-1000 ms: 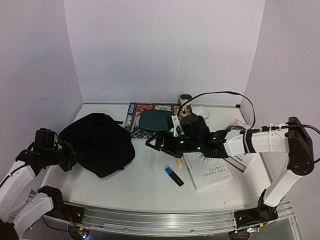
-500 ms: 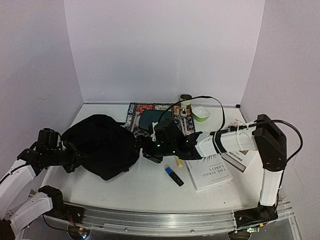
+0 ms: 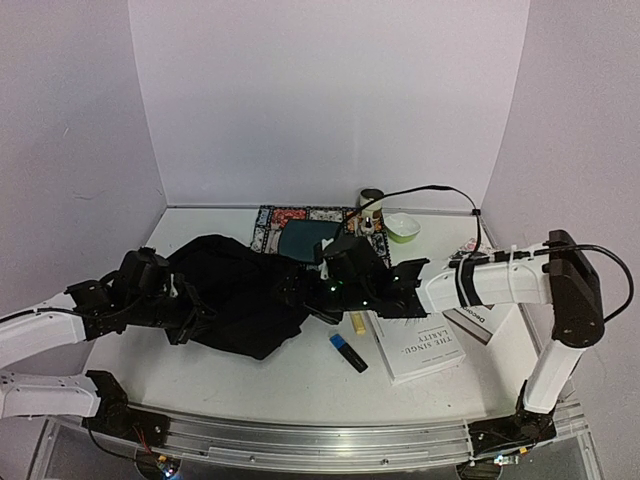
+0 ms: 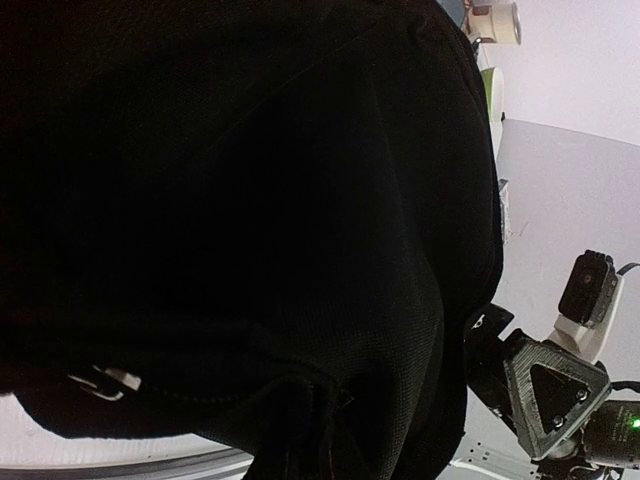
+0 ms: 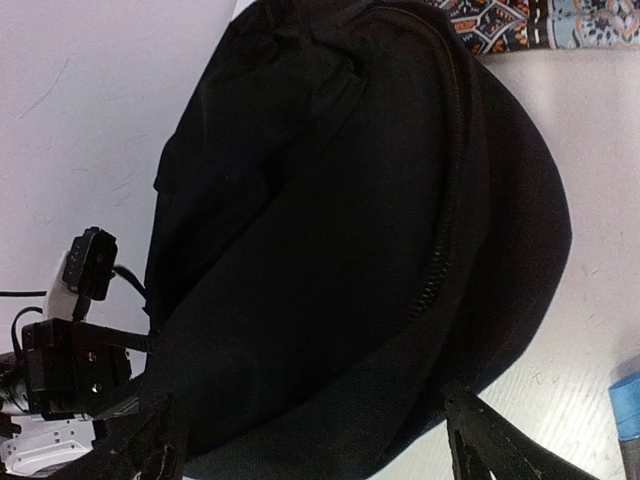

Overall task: Pack the student bag
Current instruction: Pass from the left arm to the right, then pass from the right arm to the left

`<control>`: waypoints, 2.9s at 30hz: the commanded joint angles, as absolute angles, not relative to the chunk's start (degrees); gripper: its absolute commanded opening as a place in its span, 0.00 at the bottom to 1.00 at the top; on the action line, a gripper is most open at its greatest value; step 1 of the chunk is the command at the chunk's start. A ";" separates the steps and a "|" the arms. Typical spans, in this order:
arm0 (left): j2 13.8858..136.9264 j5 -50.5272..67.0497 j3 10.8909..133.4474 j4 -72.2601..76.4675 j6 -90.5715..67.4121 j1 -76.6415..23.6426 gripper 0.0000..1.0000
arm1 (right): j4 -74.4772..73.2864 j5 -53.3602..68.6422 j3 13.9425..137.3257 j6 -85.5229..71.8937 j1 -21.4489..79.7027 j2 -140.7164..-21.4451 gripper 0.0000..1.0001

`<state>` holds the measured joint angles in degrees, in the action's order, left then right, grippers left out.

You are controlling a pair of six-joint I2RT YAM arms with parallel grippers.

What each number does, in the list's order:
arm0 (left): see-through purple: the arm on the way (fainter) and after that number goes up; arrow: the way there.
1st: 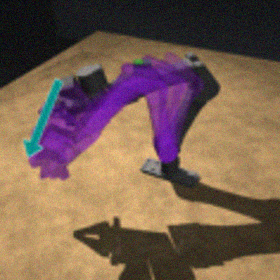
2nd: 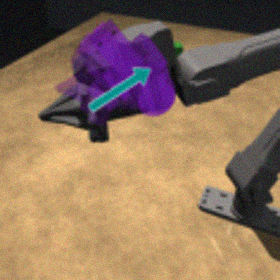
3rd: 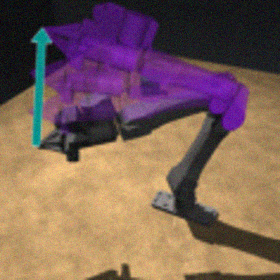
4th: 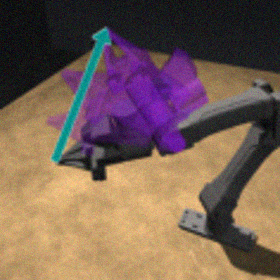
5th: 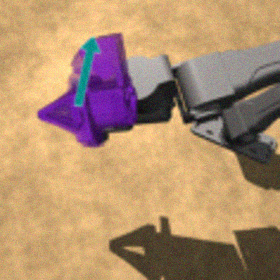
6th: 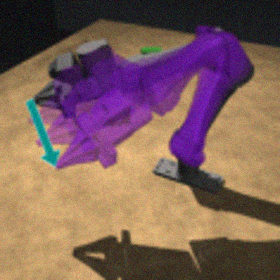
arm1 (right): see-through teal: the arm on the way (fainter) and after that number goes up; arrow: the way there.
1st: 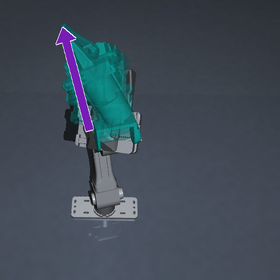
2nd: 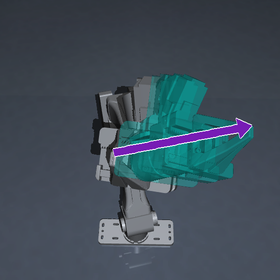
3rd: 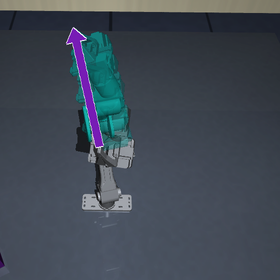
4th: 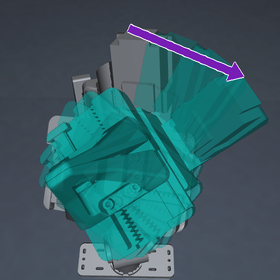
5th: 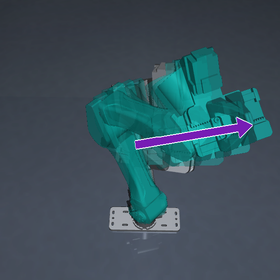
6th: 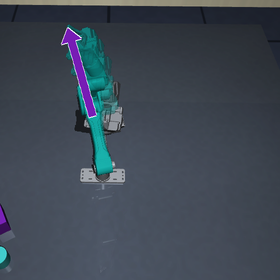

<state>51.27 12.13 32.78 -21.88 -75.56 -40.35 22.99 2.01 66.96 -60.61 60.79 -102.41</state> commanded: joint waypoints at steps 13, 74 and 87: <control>57.73 7.89 43.73 -10.44 -69.39 -50.79 0.05 | 14.59 -3.30 66.36 -58.66 60.99 -98.39 0.34; 83.98 10.39 67.91 -51.59 -26.56 -38.58 0.00 | 9.15 -1.39 67.20 -28.64 54.16 -91.96 0.00; 76.23 20.52 60.01 -38.87 -45.05 -38.58 0.00 | 3.58 -8.05 73.73 -29.18 51.33 -99.34 0.16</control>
<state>79.80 14.58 61.62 -46.79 -36.22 -38.46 5.96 -4.74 68.96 -30.02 51.68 -97.38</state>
